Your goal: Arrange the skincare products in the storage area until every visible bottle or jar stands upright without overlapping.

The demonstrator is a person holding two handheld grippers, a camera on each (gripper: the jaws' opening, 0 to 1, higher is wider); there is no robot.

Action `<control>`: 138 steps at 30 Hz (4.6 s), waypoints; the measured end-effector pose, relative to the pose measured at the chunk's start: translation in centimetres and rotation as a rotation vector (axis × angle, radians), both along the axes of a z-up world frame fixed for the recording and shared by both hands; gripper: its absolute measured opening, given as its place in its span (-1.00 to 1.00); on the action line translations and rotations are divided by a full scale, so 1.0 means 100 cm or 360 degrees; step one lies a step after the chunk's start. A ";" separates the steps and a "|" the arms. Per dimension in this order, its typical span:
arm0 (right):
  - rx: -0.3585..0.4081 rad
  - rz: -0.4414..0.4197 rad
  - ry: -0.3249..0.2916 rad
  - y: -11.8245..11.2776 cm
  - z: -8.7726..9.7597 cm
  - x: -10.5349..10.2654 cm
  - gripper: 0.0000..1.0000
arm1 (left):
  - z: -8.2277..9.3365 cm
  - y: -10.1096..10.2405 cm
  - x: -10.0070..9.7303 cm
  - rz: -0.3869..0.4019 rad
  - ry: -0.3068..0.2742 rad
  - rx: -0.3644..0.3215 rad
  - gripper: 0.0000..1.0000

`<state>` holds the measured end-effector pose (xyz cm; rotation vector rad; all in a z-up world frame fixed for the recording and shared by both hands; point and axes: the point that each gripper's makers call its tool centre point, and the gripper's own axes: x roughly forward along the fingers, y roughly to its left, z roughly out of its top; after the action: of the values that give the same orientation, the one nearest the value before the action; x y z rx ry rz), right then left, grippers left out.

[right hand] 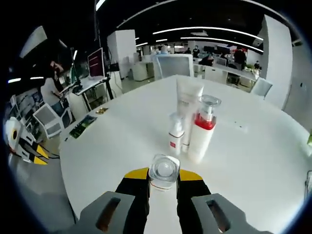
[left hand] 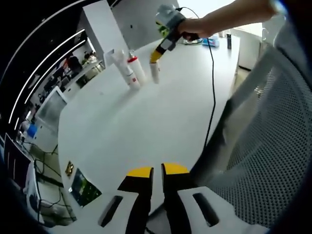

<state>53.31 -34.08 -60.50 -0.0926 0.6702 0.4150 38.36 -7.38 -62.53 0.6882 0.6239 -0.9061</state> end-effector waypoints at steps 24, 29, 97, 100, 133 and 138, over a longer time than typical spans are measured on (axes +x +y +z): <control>-0.0151 0.0032 0.0117 -0.014 -0.013 0.028 -0.73 | -0.001 0.002 0.001 0.0017 0.0007 0.0017 -0.89; -0.0173 0.0039 0.0127 -0.011 -0.015 0.034 -0.73 | -0.002 0.003 0.001 0.0019 0.0010 0.0023 -0.90; -0.0228 -0.0222 0.0252 -0.025 -0.062 0.055 -0.61 | -0.009 0.007 -0.002 0.0021 0.0056 0.0077 -0.96; -0.0263 -0.0205 0.0286 -0.028 -0.067 0.052 -0.60 | -0.009 0.007 -0.002 0.0022 0.0056 0.0076 -0.96; -0.0138 -0.0256 0.0250 -0.024 -0.062 0.066 -0.68 | -0.011 0.010 -0.001 0.0036 0.0066 0.0098 -0.98; -0.0101 -0.0264 0.0262 -0.020 -0.063 0.064 -0.65 | -0.012 0.011 -0.001 0.0039 0.0065 0.0105 -0.98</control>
<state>59.69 -36.06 -66.79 -0.0625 0.8470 0.2431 38.25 -6.29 -63.70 0.7209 0.6997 -0.8816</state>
